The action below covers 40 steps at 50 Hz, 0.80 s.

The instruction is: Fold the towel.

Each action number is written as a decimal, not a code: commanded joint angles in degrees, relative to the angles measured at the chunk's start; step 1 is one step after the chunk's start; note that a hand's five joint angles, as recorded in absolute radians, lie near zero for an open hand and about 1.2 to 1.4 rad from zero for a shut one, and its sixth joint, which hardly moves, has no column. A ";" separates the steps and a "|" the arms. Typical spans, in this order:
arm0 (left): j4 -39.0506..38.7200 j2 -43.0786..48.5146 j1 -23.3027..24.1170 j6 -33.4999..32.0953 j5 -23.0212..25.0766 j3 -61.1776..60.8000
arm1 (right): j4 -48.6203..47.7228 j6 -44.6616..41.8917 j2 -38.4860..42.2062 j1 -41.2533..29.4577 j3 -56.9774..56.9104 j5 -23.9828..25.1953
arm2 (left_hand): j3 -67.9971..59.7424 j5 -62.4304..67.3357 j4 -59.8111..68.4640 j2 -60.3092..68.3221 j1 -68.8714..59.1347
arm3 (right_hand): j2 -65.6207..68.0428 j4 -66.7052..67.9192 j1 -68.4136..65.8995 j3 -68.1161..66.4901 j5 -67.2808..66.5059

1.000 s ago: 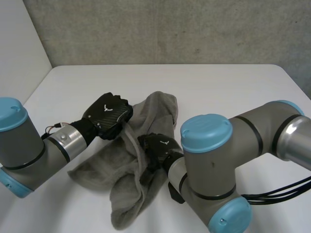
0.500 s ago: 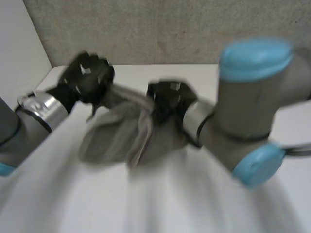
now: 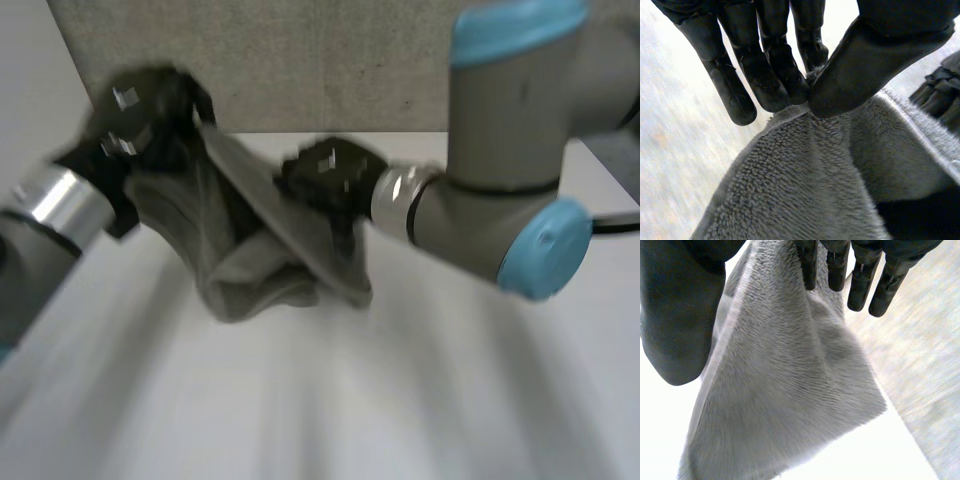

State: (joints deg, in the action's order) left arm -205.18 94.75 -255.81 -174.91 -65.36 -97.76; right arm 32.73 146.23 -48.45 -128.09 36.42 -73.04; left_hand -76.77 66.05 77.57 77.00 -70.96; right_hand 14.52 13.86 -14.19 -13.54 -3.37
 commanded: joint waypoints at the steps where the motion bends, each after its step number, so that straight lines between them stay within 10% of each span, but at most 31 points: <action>1: -1.80 5.53 -0.12 -5.88 4.19 -7.79 | -6.71 -1.04 -4.36 -0.32 15.16 -4.56 | -3.23 3.95 2.43 3.00 -9.04 | -4.52 -3.86 4.19 3.54 3.37; 22: -0.58 1.33 -1.79 -10.80 3.83 -9.29 | -27.88 24.79 -9.13 -0.41 38.99 -12.03 | -3.23 3.95 2.43 3.00 -9.04 | 3.95 4.61 -4.28 -4.93 -5.10; 40: 4.17 -10.55 -6.62 -10.27 3.66 -9.46 | -29.83 26.12 4.67 -0.15 28.11 -13.26 | -3.23 3.95 2.43 3.00 -9.04 | 23.31 23.98 -23.65 -24.30 -24.46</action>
State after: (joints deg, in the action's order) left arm -202.05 85.11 -261.32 -185.25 -61.77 -107.04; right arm 2.65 172.38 -46.24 -128.32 68.25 -86.23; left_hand -76.78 66.05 77.57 77.00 -70.96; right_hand 35.50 36.03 -35.37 -36.16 -26.21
